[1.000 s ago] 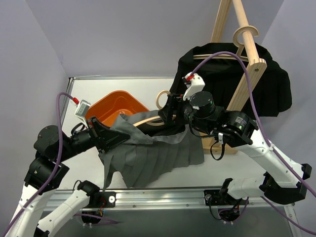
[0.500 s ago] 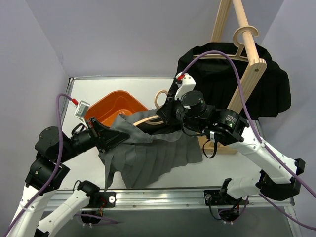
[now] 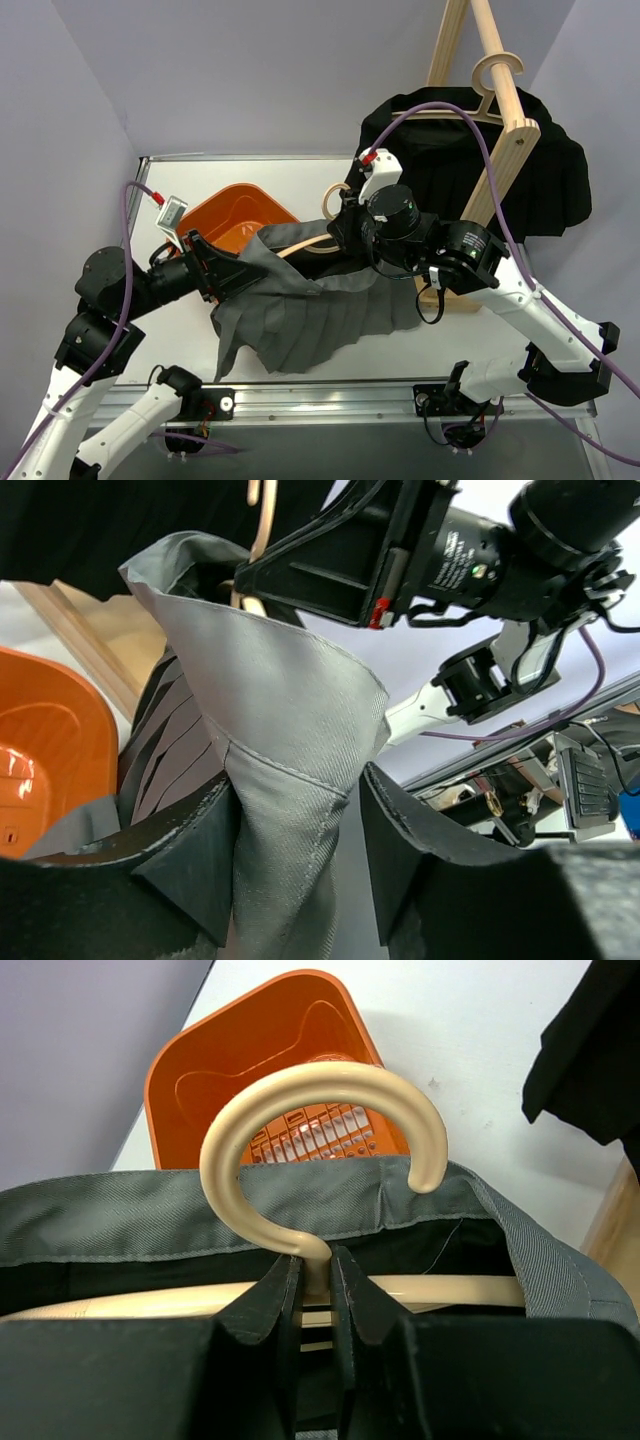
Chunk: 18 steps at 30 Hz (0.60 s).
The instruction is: Remove the skirt from the hanger
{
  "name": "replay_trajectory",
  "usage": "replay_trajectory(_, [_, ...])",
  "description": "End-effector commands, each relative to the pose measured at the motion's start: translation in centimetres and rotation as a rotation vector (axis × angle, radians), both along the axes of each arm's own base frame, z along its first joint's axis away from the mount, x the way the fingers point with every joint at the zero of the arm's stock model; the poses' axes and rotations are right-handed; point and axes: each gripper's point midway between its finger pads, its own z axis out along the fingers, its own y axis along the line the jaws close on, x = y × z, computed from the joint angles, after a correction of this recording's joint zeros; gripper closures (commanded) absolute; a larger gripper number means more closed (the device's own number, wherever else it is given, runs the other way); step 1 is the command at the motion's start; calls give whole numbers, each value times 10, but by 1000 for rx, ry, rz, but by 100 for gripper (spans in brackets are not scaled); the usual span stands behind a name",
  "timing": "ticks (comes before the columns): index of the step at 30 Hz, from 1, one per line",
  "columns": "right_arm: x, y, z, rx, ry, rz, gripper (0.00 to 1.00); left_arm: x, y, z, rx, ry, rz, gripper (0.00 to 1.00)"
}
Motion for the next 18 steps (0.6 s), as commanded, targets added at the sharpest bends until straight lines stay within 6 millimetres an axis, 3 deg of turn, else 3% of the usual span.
replay_trajectory(1, [1,-12,21,9,-62,-24,100,-7,0,40,-75,-106,-29,43])
replay_trajectory(12, [2,-9,21,10,-52,-28,100,-1,-6,39,-56,-74,-42,43])
replay_trajectory(15, [2,-10,19,7,-47,-31,100,6,-3,32,-31,-39,5,68])
replay_trajectory(16, [2,-11,18,6,-45,-35,100,7,-1,33,-25,-35,19,94])
replay_trajectory(18, [4,-15,19,3,-49,-58,100,11,3,26,6,-7,56,98])
